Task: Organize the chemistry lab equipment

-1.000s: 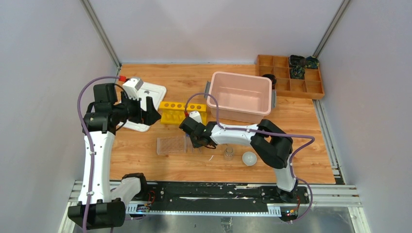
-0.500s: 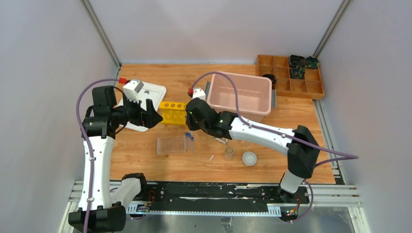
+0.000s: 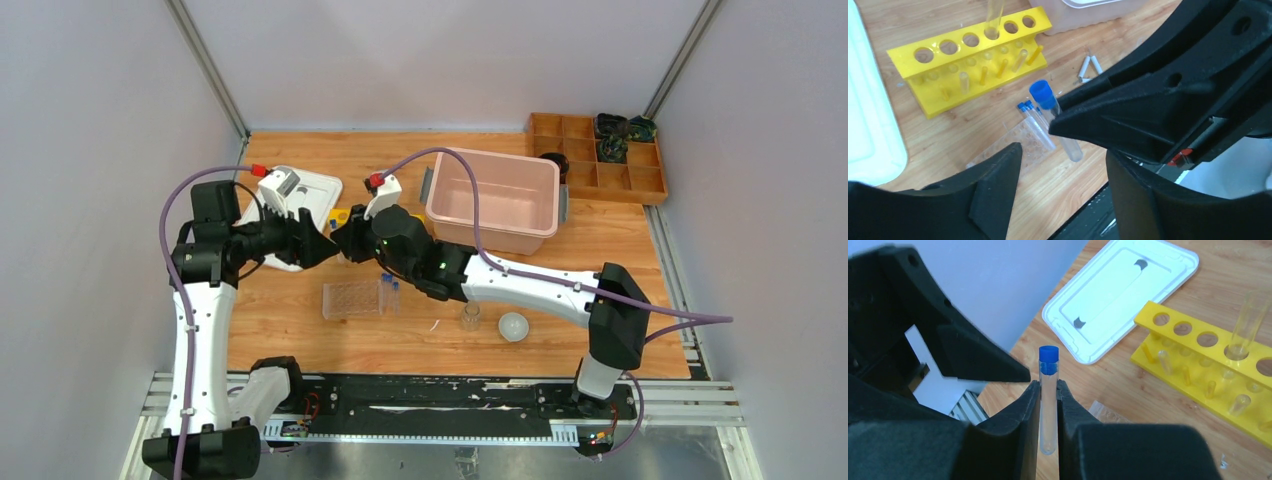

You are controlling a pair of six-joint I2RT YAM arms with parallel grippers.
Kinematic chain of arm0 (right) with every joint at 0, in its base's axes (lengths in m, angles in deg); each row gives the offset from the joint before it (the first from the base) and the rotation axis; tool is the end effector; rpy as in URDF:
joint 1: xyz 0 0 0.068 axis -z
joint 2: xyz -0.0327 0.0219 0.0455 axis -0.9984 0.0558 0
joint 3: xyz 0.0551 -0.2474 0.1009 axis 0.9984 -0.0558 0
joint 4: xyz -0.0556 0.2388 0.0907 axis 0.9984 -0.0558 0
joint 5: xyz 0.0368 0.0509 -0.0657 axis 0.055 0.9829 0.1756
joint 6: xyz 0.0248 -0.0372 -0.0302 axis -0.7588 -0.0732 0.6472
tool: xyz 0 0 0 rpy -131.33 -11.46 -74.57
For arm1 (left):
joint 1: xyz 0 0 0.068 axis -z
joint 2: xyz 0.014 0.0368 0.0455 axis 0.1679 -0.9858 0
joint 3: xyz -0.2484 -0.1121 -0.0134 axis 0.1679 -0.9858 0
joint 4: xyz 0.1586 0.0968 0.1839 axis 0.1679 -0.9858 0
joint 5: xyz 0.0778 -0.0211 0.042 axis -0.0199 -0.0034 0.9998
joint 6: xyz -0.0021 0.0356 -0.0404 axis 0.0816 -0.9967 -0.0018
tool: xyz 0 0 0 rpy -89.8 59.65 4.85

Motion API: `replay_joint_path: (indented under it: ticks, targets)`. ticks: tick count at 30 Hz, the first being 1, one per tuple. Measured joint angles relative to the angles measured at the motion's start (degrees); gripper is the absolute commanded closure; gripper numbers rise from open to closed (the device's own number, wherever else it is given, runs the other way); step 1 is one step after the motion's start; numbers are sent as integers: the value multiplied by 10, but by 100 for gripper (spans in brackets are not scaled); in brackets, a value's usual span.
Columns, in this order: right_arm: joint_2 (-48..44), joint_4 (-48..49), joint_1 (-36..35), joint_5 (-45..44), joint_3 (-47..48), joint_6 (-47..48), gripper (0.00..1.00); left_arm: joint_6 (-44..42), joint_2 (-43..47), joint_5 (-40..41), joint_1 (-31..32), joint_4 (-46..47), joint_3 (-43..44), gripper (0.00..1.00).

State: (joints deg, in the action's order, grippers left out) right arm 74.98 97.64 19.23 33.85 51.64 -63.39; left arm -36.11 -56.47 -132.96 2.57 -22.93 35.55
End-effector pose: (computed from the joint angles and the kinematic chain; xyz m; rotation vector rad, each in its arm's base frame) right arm 0.1666 0.3793 0.3548 -0.2953 1.7700 1.1134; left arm 0.1640 -0.0062 0.3698 0.4073 2.1090 -0.8179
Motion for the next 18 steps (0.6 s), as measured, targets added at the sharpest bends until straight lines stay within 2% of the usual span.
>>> replay_joint_path:
  ticks: [4, 11, 15, 16, 18]
  targets:
    - [2, 31, 1, -3, 0, -9, 100, -2, 1, -14, 0, 0, -5, 48]
    - [2, 73, -2, -5, -1, -18, 100, -4, 1, -29, 0, -1, -13, 52]
    - [2, 85, -2, -3, 0, -28, 100, -4, 0, -35, 0, -2, -16, 66]
    - [2, 87, -2, 1, 0, -31, 97, -4, 0, -35, 0, -1, -16, 71]
    - [2, 90, -2, 4, 0, -35, 83, -4, 0, -37, 0, -2, -16, 82]
